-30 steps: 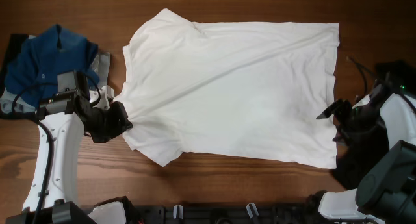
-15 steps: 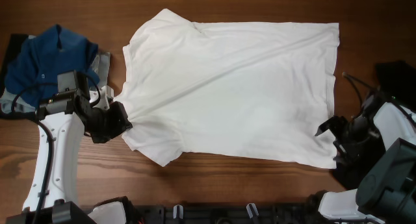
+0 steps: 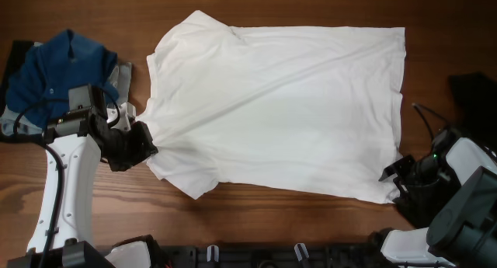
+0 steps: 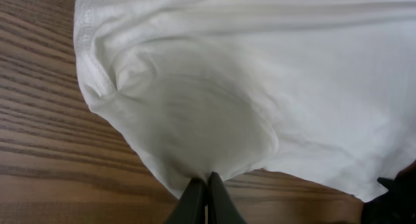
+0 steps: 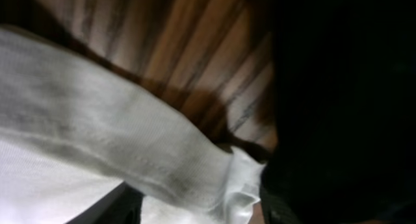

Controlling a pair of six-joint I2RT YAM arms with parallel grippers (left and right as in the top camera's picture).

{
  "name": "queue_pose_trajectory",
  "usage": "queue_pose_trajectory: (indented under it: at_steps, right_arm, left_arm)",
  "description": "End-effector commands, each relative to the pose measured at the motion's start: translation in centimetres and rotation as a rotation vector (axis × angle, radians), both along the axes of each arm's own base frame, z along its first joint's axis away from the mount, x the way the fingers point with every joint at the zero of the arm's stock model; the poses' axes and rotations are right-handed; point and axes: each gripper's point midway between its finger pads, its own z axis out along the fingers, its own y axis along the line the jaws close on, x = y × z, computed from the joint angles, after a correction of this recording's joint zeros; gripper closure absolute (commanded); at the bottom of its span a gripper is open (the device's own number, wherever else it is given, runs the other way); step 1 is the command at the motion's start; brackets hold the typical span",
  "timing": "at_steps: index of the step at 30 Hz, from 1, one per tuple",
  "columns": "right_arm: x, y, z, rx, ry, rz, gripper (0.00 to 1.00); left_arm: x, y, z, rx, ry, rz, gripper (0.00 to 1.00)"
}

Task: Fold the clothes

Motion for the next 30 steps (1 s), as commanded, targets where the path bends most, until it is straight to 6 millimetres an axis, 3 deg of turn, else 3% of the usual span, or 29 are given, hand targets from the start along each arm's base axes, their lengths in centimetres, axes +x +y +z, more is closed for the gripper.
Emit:
queue_pose_trajectory:
  at_steps: [1,5,7,10,13,18,20,26,30]
  right_arm:
    - [-1.1,-0.1,-0.8,-0.006,0.028,0.050,0.60]
    - [-1.0,0.0,-0.8,-0.002,0.022,0.056,0.64]
    - [-1.0,-0.1,-0.8,-0.002,0.017,0.066,0.36]
    - [-0.6,0.1,-0.6,0.004,-0.007,0.065,0.26]
    - [1.3,0.2,0.7,0.016,-0.104,0.053,0.25]
    - [2.1,-0.1,3.9,-0.033,-0.191,0.032,0.21]
    - [2.1,-0.1,4.4,-0.051,-0.210,0.014,0.23]
    - [0.2,1.0,3.3,-0.029,-0.150,-0.035,0.47]
    - [-0.6,1.5,2.2,-0.024,-0.131,-0.064,0.47]
  left_arm:
    - [0.5,0.1,0.5,0.015,-0.034,-0.017,0.96]
    - [0.5,0.1,0.5,0.015,-0.035,-0.017,0.96]
    - [0.5,0.1,0.5,0.015,-0.035,-0.016,0.96]
    - [0.6,0.1,0.5,0.016,-0.038,-0.016,0.96]
    - [1.1,0.9,0.6,0.037,-0.059,0.003,0.96]
    - [1.4,1.9,0.6,0.036,-0.065,0.062,0.96]
    - [1.4,1.9,0.6,0.035,-0.064,0.063,0.96]
    - [1.3,1.9,0.6,0.035,-0.062,0.062,0.95]
    - [1.4,1.9,0.6,0.036,-0.062,0.062,0.94]
